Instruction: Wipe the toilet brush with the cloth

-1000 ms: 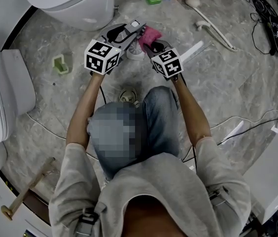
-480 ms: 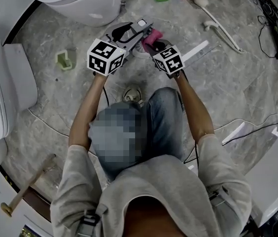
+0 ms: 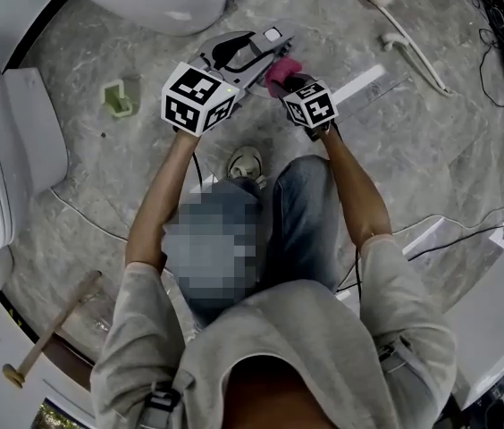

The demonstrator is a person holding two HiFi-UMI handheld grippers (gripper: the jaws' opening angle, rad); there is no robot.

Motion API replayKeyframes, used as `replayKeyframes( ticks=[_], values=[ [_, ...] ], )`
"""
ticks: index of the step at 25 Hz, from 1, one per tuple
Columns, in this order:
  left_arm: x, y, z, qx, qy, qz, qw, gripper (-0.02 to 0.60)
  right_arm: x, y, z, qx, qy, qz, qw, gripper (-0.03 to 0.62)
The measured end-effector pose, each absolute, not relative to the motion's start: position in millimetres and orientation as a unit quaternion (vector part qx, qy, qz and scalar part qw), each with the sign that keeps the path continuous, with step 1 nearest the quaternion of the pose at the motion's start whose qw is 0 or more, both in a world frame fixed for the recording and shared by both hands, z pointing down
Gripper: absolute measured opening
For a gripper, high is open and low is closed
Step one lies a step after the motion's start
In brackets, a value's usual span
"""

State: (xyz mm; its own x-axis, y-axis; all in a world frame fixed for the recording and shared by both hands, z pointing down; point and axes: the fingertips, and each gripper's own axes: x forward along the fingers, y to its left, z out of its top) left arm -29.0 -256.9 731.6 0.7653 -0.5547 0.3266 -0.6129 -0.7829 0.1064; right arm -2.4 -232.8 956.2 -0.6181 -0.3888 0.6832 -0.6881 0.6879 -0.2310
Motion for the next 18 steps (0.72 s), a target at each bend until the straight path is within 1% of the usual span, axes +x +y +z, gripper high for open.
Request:
replayKeyframes(
  ticks=[5, 8, 13, 18],
  values=[
    [-29, -257, 732, 0.934, -0.311, 0.141, 0.104, 0.204, 1, -233, 959, 0.315, -0.862, 0.245, 0.311, 0.084],
    [-29, -257, 733, 0.935, -0.308, 0.146, 0.102, 0.204, 14, -239, 948, 0.337, -0.860, 0.237, 0.301, 0.084],
    [-30, -253, 734, 0.933, -0.312, 0.147, 0.104, 0.204, 33, -257, 899, 0.366, -0.869, 0.208, 0.260, 0.084],
    [-30, -255, 735, 0.930, -0.319, 0.149, 0.107, 0.204, 22, -256, 846, 0.360, -0.888, 0.200, 0.204, 0.084]
  ],
)
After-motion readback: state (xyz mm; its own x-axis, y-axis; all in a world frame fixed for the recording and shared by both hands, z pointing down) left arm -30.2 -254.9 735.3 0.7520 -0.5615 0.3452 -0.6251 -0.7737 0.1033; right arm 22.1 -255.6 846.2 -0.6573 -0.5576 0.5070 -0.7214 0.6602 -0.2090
